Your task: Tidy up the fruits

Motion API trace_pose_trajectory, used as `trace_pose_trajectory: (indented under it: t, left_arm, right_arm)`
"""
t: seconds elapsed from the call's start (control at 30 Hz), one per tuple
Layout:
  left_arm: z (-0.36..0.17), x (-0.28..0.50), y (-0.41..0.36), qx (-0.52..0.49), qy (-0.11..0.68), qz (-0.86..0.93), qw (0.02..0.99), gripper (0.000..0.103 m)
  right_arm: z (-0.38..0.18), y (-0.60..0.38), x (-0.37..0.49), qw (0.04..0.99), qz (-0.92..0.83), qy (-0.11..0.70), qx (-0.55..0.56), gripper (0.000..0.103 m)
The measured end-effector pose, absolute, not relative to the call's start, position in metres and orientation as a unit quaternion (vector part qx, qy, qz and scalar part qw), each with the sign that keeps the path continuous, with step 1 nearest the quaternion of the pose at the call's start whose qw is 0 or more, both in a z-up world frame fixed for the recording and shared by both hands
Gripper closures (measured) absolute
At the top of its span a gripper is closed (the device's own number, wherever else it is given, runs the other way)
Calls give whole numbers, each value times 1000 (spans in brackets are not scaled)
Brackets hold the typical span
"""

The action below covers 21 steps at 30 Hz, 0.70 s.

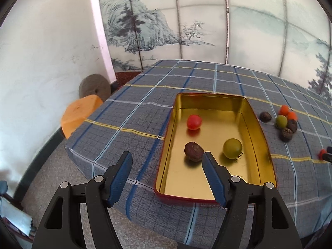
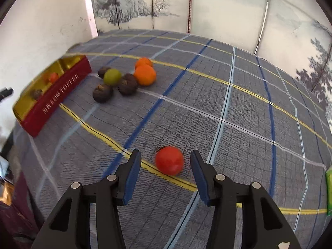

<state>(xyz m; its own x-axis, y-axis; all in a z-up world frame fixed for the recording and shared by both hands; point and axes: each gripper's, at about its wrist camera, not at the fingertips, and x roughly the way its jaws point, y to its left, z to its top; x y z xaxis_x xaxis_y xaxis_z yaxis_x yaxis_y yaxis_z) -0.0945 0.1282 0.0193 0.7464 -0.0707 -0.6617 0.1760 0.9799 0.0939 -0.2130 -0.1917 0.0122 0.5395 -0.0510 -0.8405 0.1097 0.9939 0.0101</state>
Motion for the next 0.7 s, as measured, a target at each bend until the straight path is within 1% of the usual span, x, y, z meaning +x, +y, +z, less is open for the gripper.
trace_pose_trajectory:
  t: [0.03,0.1,0.13,0.23,0.3,0.37,0.43,0.57,0.7]
  left_arm:
    - [20,-96,127,81,348,-66,932,32]
    - [20,-100,128,90,345,-63,932,31]
    - [20,-101,130,91,343,-61,933,30]
    - [19,-101,137,85,344,-54,934,29]
    - [20,-99,142,74,346,-50,934,29]
    - [21,-99,146,64,345,-47,935,29]
    - [21,-100,148,61,347,-46,935,29]
    - [18,-104,150,69,349,-45,933,29]
    - [14,-108,149,76,354,-48,931,29]
  right_arm:
    - [7,-197,-212,872,-44,487,34,60]
    - [-1,-194,-210,866,-43,497,29,72]
    - [0,-191,-211,867,-42,496,26,75]
    - [18,-175,-206,878,-19,477,19,75]
    - [41,-155,-194,893,24,448,37,75]
    - [65,-121,-170,903,85,420,44,75]
    - [76,-91,-147,903,133,407,45,75]
    - [74,-27,-86,889,210,406,23,75]
    - [57,14,-37,868,241,433,13,75]
